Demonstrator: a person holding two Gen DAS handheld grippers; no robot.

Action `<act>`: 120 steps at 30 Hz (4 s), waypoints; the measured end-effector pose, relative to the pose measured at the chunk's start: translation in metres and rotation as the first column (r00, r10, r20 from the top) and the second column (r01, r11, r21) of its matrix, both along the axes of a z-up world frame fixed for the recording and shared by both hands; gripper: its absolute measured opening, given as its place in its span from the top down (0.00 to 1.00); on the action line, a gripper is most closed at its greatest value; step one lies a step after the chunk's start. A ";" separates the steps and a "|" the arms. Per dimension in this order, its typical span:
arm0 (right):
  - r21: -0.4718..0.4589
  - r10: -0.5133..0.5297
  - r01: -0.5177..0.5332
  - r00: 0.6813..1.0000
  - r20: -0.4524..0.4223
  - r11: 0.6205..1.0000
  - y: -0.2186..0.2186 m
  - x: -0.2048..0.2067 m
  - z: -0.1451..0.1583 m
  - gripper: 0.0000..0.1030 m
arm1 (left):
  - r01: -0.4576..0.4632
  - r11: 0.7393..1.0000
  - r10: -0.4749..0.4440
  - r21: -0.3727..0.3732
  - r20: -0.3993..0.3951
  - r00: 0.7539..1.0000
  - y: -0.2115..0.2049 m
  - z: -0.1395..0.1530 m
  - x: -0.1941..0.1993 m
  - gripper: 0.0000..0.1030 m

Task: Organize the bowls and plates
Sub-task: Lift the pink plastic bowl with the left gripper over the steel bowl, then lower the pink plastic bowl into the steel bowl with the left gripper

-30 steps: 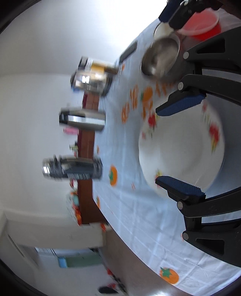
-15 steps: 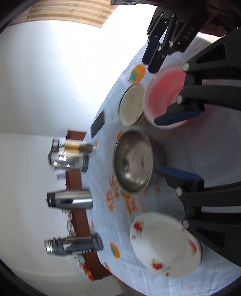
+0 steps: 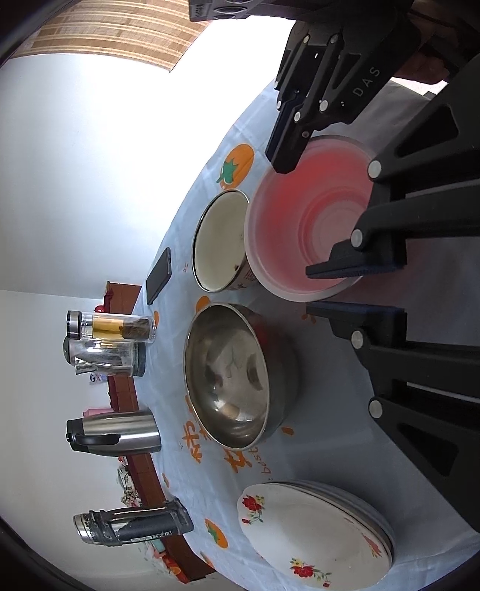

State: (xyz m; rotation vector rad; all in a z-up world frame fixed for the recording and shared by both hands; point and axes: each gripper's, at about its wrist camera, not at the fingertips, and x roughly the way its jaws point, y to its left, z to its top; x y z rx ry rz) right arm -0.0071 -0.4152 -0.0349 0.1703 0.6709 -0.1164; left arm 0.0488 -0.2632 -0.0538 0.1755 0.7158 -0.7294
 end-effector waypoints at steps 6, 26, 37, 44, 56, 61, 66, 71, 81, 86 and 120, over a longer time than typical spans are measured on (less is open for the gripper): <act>0.000 0.004 -0.004 1.000 0.022 1.000 0.003 -0.002 0.007 0.90 | -0.010 1.000 0.010 -0.014 0.005 1.000 0.005 0.004 -0.001 0.87; -0.022 0.037 -0.034 0.984 0.177 0.999 0.023 0.024 0.069 0.90 | -0.079 0.990 0.096 -0.114 0.156 0.983 0.027 0.076 0.024 0.87; -0.045 0.049 -0.041 0.976 0.212 0.998 0.034 0.060 0.089 0.90 | -0.102 0.981 0.140 -0.165 0.239 0.961 0.036 0.099 0.052 0.87; -0.056 0.066 -0.057 0.983 0.172 0.997 0.041 0.078 0.082 0.90 | -0.127 0.977 0.158 -0.171 0.187 0.969 0.043 0.088 0.075 0.87; -0.042 0.085 -0.082 0.993 0.078 0.996 0.045 0.109 0.060 0.90 | -0.164 0.975 0.175 -0.149 0.062 0.983 0.048 0.062 0.106 0.87; -0.039 0.087 -0.085 0.995 0.044 0.996 0.047 0.118 0.050 0.90 | -0.166 0.976 0.171 -0.142 0.025 0.985 0.049 0.052 0.115 0.87; -0.047 0.087 -0.086 0.996 0.023 0.995 0.046 0.124 0.047 0.89 | -0.159 0.977 0.164 -0.138 0.026 0.986 0.048 0.046 0.116 0.87; -0.050 0.081 -0.081 0.997 0.001 0.995 0.046 0.127 0.041 0.89 | -0.152 0.977 0.155 -0.152 0.008 0.988 0.049 0.044 0.120 0.87; -0.062 0.081 -0.083 0.996 -0.023 0.995 0.050 0.130 0.036 0.88 | -0.160 0.978 0.160 -0.136 -0.010 0.987 0.049 0.040 0.125 0.87; -0.067 0.083 -0.084 0.996 -0.024 0.994 0.051 0.130 0.037 0.88 | -0.163 0.978 0.162 -0.130 -0.013 0.987 0.048 0.038 0.126 0.87; -0.083 0.094 -0.097 0.995 -0.041 0.992 0.056 0.134 0.035 0.87 | -0.156 0.985 0.153 -0.074 -0.041 0.987 0.045 0.027 0.135 0.87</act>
